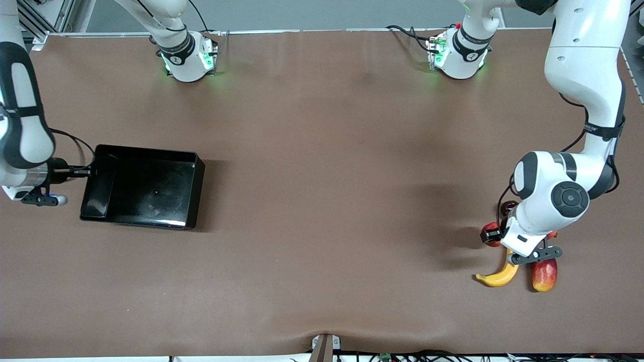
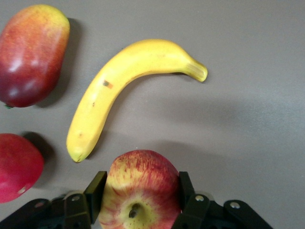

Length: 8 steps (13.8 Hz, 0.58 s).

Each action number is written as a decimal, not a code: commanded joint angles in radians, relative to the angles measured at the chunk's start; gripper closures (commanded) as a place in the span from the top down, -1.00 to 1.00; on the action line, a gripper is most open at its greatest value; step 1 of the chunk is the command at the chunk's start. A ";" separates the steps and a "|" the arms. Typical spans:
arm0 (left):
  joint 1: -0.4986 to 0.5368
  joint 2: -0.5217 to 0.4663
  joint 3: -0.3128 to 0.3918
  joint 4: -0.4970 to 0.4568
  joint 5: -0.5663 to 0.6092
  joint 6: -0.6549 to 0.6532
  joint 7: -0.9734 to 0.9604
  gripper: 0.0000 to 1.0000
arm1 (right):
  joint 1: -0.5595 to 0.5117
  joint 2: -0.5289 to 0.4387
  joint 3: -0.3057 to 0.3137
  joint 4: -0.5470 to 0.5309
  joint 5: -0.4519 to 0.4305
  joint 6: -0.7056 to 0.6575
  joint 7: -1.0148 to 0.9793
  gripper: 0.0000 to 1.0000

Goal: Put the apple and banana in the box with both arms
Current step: 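Drag the black box toward the table middle with the right gripper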

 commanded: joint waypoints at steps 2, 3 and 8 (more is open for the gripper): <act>-0.006 -0.028 -0.023 0.108 0.018 -0.182 0.001 -1.00 | 0.108 -0.013 0.002 0.216 0.025 -0.247 -0.021 -1.00; -0.006 -0.028 -0.037 0.134 0.023 -0.214 0.000 -1.00 | 0.155 -0.013 -0.001 0.256 0.024 -0.279 -0.017 -1.00; -0.007 -0.058 -0.041 0.153 0.024 -0.260 0.003 -1.00 | 0.350 -0.056 0.002 0.265 0.106 -0.316 0.159 -1.00</act>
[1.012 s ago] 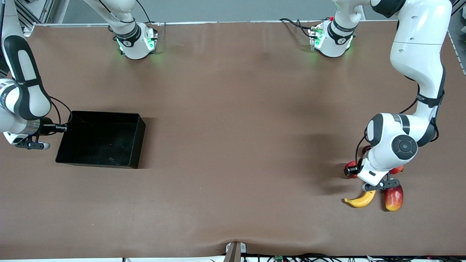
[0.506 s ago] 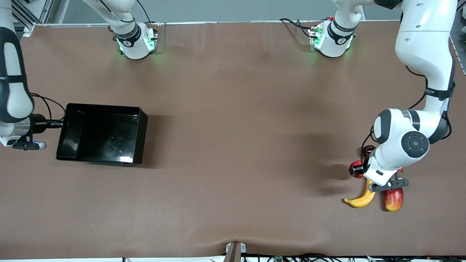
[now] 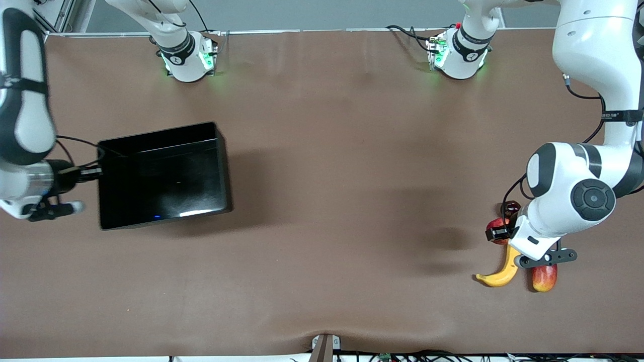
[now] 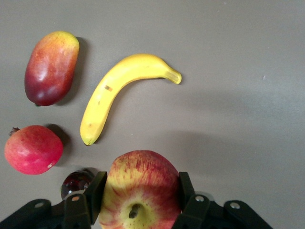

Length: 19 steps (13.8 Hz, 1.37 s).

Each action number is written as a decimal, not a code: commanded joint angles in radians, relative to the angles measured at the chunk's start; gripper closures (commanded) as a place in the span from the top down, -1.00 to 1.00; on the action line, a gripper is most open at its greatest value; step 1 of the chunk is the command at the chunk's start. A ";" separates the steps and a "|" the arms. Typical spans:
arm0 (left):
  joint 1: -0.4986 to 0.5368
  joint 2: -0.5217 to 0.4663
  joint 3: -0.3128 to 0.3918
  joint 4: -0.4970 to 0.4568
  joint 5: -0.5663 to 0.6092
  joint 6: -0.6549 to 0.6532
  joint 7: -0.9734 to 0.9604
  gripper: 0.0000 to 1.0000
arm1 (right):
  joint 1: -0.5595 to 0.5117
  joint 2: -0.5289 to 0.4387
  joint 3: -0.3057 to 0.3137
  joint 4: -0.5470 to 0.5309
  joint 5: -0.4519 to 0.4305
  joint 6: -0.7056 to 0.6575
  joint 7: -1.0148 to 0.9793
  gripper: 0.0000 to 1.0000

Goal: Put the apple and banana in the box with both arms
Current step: 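Drag the black box toward the table middle with the right gripper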

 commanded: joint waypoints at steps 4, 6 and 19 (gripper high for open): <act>0.007 -0.062 -0.039 0.000 0.018 -0.058 0.011 -1.00 | 0.245 -0.026 -0.009 0.005 0.115 0.013 0.353 -1.00; 0.007 -0.074 -0.056 0.000 0.015 -0.072 0.007 -1.00 | 0.319 -0.018 -0.009 0.003 0.126 0.071 0.440 -1.00; 0.005 -0.100 -0.108 -0.006 0.018 -0.138 -0.050 -1.00 | 0.729 0.233 -0.011 0.000 0.284 0.616 0.936 -1.00</act>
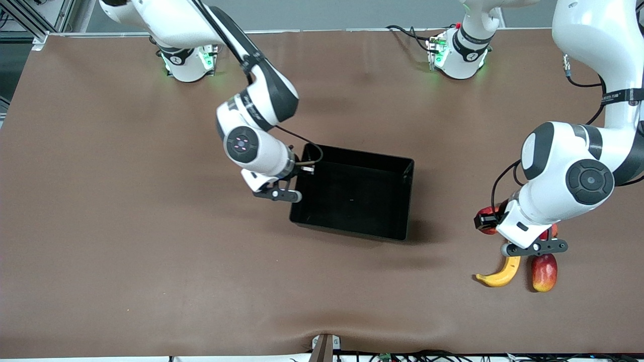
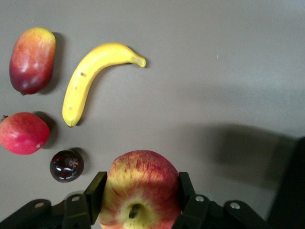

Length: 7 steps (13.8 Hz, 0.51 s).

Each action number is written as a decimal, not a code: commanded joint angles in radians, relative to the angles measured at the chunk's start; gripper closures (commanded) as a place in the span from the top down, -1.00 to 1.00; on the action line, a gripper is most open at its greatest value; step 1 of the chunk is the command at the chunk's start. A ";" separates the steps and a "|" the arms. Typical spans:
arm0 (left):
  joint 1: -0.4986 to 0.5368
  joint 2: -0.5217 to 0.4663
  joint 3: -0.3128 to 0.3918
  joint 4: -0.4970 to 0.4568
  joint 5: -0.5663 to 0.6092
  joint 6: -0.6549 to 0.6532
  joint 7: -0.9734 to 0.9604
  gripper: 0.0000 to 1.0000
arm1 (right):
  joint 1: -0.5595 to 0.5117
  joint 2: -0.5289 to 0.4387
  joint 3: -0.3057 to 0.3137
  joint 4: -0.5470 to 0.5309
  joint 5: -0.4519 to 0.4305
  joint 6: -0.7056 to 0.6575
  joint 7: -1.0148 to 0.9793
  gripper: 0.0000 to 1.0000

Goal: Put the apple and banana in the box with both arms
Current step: 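Drag the black box toward the table middle with the right gripper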

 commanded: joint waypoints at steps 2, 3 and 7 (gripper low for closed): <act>0.005 -0.034 -0.026 -0.014 0.017 -0.028 -0.045 -1.00 | 0.029 0.049 -0.012 0.017 0.036 0.063 0.032 -1.00; 0.006 -0.036 -0.026 -0.017 0.017 -0.031 -0.048 -1.00 | 0.041 0.060 -0.012 0.015 0.034 0.079 0.032 -1.00; -0.013 -0.033 -0.039 -0.020 0.018 -0.040 -0.109 -1.00 | 0.048 0.040 -0.017 0.020 0.019 0.094 0.066 1.00</act>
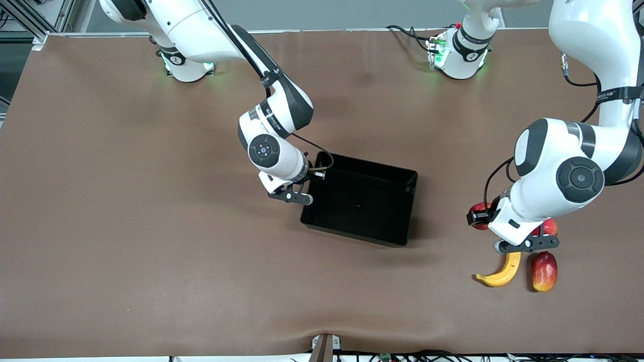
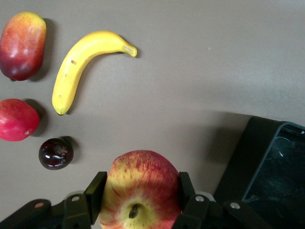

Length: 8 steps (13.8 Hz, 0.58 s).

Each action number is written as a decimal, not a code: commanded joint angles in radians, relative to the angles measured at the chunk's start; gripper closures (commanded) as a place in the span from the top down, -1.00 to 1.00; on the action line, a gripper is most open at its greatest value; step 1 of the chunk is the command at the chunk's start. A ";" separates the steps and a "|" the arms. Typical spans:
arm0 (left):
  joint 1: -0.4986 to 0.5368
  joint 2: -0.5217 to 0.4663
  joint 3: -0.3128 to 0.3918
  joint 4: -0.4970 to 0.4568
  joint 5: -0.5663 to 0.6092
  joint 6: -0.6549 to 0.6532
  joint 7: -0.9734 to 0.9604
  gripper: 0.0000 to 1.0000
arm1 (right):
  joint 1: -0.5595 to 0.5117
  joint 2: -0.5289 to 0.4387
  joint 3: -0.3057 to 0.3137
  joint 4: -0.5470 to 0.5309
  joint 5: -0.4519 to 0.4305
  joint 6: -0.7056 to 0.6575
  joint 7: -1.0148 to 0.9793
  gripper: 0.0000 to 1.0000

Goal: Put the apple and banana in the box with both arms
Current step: 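Carry the apple over the box with the left gripper while the right gripper withdraws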

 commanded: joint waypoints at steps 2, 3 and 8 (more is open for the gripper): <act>-0.043 -0.023 -0.008 -0.018 0.017 -0.015 -0.095 -1.00 | -0.004 -0.093 -0.026 0.019 0.012 -0.062 0.082 1.00; -0.059 -0.020 -0.010 -0.017 0.017 -0.015 -0.125 -1.00 | -0.002 -0.131 -0.061 0.022 0.008 -0.075 0.082 1.00; -0.186 0.017 -0.008 -0.009 0.015 -0.001 -0.328 -1.00 | -0.042 -0.188 -0.186 0.216 -0.131 -0.479 0.069 1.00</act>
